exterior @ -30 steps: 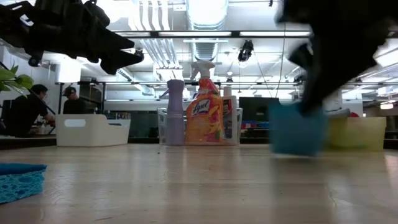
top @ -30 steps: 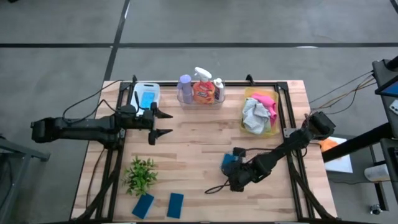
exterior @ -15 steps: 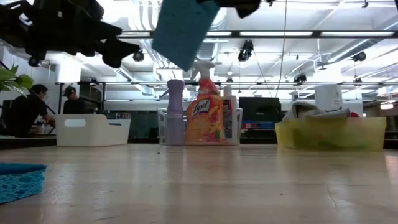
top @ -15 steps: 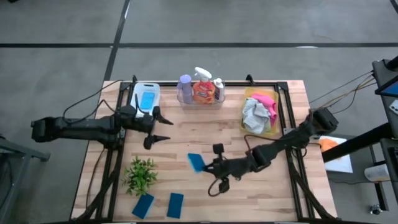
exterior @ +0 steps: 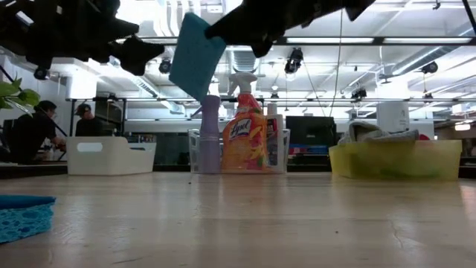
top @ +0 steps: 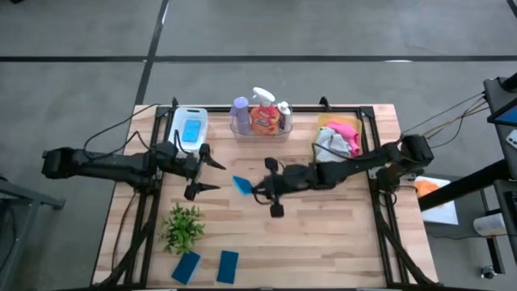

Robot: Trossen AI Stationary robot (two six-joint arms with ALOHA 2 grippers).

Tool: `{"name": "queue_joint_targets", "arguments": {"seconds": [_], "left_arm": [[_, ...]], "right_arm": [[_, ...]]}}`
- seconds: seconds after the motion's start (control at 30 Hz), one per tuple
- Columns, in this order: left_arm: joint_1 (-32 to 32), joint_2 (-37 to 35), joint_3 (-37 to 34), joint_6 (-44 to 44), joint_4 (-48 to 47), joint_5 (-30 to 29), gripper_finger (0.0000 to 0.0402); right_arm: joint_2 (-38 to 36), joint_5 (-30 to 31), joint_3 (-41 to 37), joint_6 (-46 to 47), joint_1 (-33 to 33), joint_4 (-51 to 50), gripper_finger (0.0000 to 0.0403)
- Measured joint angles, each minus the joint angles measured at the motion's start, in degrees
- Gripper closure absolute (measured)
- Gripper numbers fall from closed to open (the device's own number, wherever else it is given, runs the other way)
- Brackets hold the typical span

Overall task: Pick & Place Kitchen Items
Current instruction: Put the blue sponge into the white bin

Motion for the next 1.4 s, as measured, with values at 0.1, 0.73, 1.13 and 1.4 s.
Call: {"name": "queue_joint_targets", "arguments": {"seconds": [0.1,0.73,1.13,1.4], "left_arm": [[-0.99,2.01,0.0,0.0,0.15,-2.61,0.008],[-1.51,23.04,8.38,-0.2,2.55,-6.69,0.008],[-2.58,23.94,9.09,0.06,2.52,-6.66,0.0232],[-3.15,23.96,8.77,0.26,2.07,-6.75,0.0387]], "right_arm": [[-0.01,-2.09,0.0,0.06,-1.76,0.6,0.0385],[-0.01,-5.75,0.0,0.04,-3.19,1.89,0.0385],[0.39,-5.86,0.0,0.06,-3.06,1.83,0.0385],[3.26,-5.98,0.02,0.04,-3.06,3.49,0.0385]]}}
